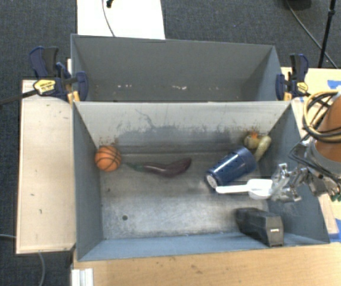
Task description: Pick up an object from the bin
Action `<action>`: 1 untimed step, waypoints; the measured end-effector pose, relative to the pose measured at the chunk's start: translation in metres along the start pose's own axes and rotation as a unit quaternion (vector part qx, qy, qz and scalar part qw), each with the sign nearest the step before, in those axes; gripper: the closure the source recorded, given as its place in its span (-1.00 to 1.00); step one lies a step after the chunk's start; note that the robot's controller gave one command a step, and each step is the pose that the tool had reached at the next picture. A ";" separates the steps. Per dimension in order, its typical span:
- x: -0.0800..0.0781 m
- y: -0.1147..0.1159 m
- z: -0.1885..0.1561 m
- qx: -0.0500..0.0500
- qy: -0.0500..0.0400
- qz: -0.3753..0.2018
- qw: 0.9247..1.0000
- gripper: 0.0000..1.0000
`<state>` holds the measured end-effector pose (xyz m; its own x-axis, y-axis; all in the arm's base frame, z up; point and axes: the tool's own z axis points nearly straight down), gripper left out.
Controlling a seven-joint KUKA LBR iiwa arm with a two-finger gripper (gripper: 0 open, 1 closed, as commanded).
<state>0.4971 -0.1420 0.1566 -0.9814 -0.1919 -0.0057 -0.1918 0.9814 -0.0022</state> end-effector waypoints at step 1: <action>-0.010 -0.002 0.016 0.000 0.000 -0.006 1.000 1.00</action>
Offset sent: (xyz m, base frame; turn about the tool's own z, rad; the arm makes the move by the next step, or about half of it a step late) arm -0.0159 0.0004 0.0799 -0.0353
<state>0.5075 -0.1416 0.1405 -0.9788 -0.2046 -0.0049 -0.2045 0.9789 -0.0020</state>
